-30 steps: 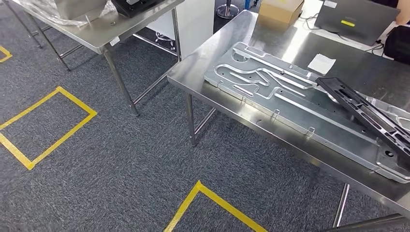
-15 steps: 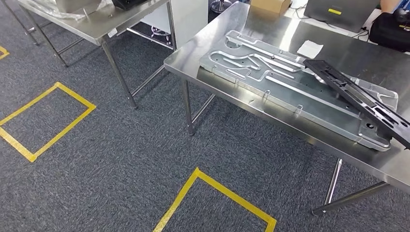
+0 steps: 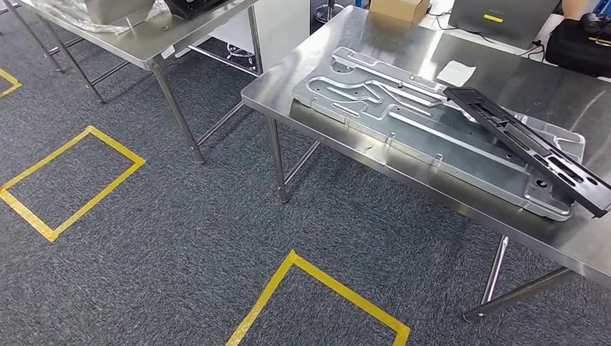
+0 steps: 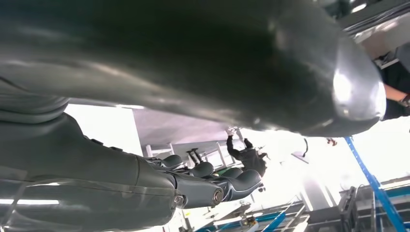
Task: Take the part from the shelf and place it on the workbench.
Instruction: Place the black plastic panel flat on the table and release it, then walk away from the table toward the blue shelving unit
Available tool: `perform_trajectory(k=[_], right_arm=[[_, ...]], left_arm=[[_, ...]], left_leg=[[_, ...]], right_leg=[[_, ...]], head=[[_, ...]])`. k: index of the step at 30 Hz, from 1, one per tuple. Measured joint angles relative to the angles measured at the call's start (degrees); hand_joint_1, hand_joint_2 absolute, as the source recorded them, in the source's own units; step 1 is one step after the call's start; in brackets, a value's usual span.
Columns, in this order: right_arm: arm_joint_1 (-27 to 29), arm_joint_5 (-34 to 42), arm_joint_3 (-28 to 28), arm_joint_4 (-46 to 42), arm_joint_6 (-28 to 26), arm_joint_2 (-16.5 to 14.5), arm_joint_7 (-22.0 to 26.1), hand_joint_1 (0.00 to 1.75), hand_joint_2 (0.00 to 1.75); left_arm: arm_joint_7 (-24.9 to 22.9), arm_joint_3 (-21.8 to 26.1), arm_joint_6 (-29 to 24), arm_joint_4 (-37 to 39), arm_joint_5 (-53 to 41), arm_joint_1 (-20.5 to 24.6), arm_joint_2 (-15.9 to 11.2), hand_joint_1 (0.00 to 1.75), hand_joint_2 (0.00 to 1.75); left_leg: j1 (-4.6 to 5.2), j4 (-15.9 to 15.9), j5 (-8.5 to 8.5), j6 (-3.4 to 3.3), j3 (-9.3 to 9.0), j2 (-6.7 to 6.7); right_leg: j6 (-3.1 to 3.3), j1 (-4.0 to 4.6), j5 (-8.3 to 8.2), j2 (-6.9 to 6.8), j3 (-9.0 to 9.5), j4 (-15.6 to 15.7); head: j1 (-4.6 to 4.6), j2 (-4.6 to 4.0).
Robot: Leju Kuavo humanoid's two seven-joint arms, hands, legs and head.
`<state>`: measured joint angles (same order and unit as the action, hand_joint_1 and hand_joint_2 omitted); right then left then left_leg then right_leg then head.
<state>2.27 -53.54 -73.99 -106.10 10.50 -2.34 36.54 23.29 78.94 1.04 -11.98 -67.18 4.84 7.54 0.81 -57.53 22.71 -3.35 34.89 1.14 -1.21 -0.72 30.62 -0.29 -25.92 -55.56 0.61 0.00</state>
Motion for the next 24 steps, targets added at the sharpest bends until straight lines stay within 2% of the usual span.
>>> perform_trajectory(k=[2, 3, 6, 7, 8, 9, 10, 11, 12, 13, 15, 17, 19, 21, 22, 23, 24], right_arm=[[0.25, -0.07, 0.33, 0.06, -0.62, -0.03, -0.67, 0.0, 0.0], [0.42, -0.13, 0.41, 0.14, -0.97, -0.01, -1.13, 0.0, 0.0], [0.97, -0.56, 0.48, 0.89, -1.78, -0.01, -2.11, 0.0, 0.0], [1.15, -0.77, 0.48, 1.28, -1.97, -0.01, -2.26, 0.0, 0.0], [1.33, -0.93, 0.48, 1.67, -2.13, -0.01, -2.36, 0.0, 0.0], [1.44, -1.07, 0.49, 2.01, -2.27, -0.01, -2.45, 0.0, 0.0], [1.51, -1.21, 0.5, 2.31, -2.42, 0.0, -2.55, 0.0, 0.0], [1.55, -1.38, 0.56, 2.71, -2.56, -0.02, -2.68, 0.0, 0.0], [1.6, -1.56, 0.65, 3.05, -2.74, -0.01, -2.79, 0.0, 0.0], [1.65, -1.75, 0.79, 3.38, -2.93, -0.01, -2.88, 0.0, 0.0], [1.81, -2.06, 1.13, 3.87, -3.27, -0.01, -2.95, 0.0, 0.0], [1.91, -2.25, 1.4, 4.18, -3.59, -0.04, -2.94, 0.0, 0.0], [1.95, -2.44, 1.56, 4.39, -3.95, -0.09, -2.91, 0.0, 0.0], [1.97, -2.75, 1.75, 4.64, -4.3, -0.23, -2.86, 0.0, 0.0], [1.99, -2.89, 1.84, 4.79, -4.44, -0.32, -2.84, 0.0, 0.0], [2.02, -3.02, 1.9, 4.96, -4.56, -0.41, -2.82, 0.0, 0.0], [2.05, -3.08, 1.92, 5.13, -4.67, -0.48, -2.81, 0.0, 0.0]], left_arm=[[-0.29, 0.01, -0.13, 0.01, -0.04, 0.07, 0.04, 0.0, 0.0], [-0.54, 0.01, -0.26, 0.02, -0.05, 0.12, 0.05, 0.0, 0.0], [-1.55, 0.03, -0.94, 0.02, -0.08, 0.2, 0.04, 0.0, 0.0], [-1.97, 0.06, -1.25, 0.02, -0.08, 0.19, 0.04, 0.0, 0.0], [-2.43, 0.1, -1.6, 0.02, -0.08, 0.18, 0.05, 0.0, 0.0], [-2.85, 0.15, -1.92, 0.02, -0.08, 0.18, 0.05, 0.0, 0.0], [-3.21, 0.19, -2.2, 0.02, -0.08, 0.18, 0.05, 0.0, 0.0], [-3.52, 0.22, -2.51, 0.02, -0.09, 0.2, -0.01, 0.0, 0.0], [-3.74, 0.23, -2.78, 0.02, -0.13, 0.21, -0.08, 0.0, 0.0], [-3.86, 0.25, -2.99, 0.03, -0.17, 0.22, -0.15, 0.0, 0.0], [-3.91, 0.25, -3.3, 0.04, -0.28, 0.21, -0.22, 0.0, 0.0], [-3.71, 0.25, -3.4, 0.04, -0.4, 0.19, -0.22, 0.0, 0.0], [-3.36, 0.25, -3.4, 0.04, -0.53, 0.15, -0.21, 0.0, 0.0], [-3.02, 0.25, -3.39, 0.05, -0.62, 0.11, -0.18, 0.0, 0.0], [-2.89, 0.25, -3.39, 0.06, -0.64, 0.08, -0.16, 0.0, 0.0], [-2.78, 0.25, -3.39, 0.07, -0.66, 0.06, -0.15, 0.0, 0.0], [-2.69, 0.25, -3.39, 0.07, -0.67, 0.04, -0.15, 0.0, 0.0]], left_leg=[[-0.44, 1.53, -0.62, 0.22, -0.53, 0.14], [-0.7, 2.31, -0.96, 0.29, -0.77, 0.21], [-0.92, 2.69, -1.2, 0.32, -0.51, 0.37], [-0.94, 2.5, -1.14, 0.4, -0.31, 0.42], [-1.0, 2.23, -1.06, 0.52, -0.1, 0.48], [-1.13, 1.85, -0.93, 0.73, 0.11, 0.54], [-1.27, 1.27, -0.73, 1.04, 0.37, 0.6], [-1.37, 0.72, -0.54, 1.43, 0.54, 0.65], [-1.37, 0.08, -0.32, 1.88, 0.73, 0.67], [-1.31, -0.41, -0.15, 2.34, 0.85, 0.72], [-1.19, -0.66, -0.14, 3.15, 0.87, 0.92], [-1.36, -1.04, 0.25, 3.78, 1.05, 1.03], [-1.55, -4.73, 3.42, 4.19, 2.48, 0.44], [-1.56, -12.49, 8.4, 4.34, 5.32, -0.3], [-1.54, -15.97, 10.05, 4.28, 6.45, -0.48], [-1.5, -18.02, 10.8, 4.12, 6.88, -0.59], [-1.43, -17.49, 10.28, 3.8, 6.01, -0.65]], right_leg=[[-0.36, 0.05, 0.73, 0.08, -0.15, -0.45], [-0.57, 0.05, 1.98, 0.14, -0.88, -2.04], [-1.36, -0.46, 7.17, 0.25, -6.12, -12.14], [-1.71, -0.71, 7.56, 0.23, -7.39, -14.37], [-2.05, -0.99, 6.8, 0.2, -7.72, -14.61], [-2.37, -1.26, 5.04, 0.11, -6.92, -12.59], [-2.69, -1.57, 2.88, -0.21, -5.18, -8.73], [-2.75, -1.69, 1.32, -0.56, -3.75, -5.57], [-2.49, -1.68, 0.22, -0.83, -2.8, -3.15], [-2.01, -1.58, -0.24, -1.02, -2.47, -2.0], [-0.73, -1.23, -0.47, -0.72, -3.08, -2.36], [0.24, -1.19, -0.88, -0.39, -3.42, -2.46], [1.07, -1.2, -1.43, -0.09, -3.82, -2.37], [1.54, -0.97, -1.83, 0.32, -4.42, -2.44], [1.64, -0.78, -1.98, 0.59, -4.72, -2.52], [1.7, -0.57, -2.1, 0.87, -5.0, -2.59], [1.72, -0.36, -2.16, 1.18, -5.16, -2.66]], head=[[0.08, 0.0], [0.17, 0.0], [0.36, 0.0], [0.37, 0.0], [0.36, 0.0], [0.36, 0.0], [0.38, 0.0], [0.4, 0.0], [0.52, 0.0], [0.6, 0.0], [0.54, 0.0], [0.24, 0.0], [0.04, 0.0], [-0.11, 0.0], [-0.13, 0.0], [-0.14, 0.0], [-0.14, 0.0]])
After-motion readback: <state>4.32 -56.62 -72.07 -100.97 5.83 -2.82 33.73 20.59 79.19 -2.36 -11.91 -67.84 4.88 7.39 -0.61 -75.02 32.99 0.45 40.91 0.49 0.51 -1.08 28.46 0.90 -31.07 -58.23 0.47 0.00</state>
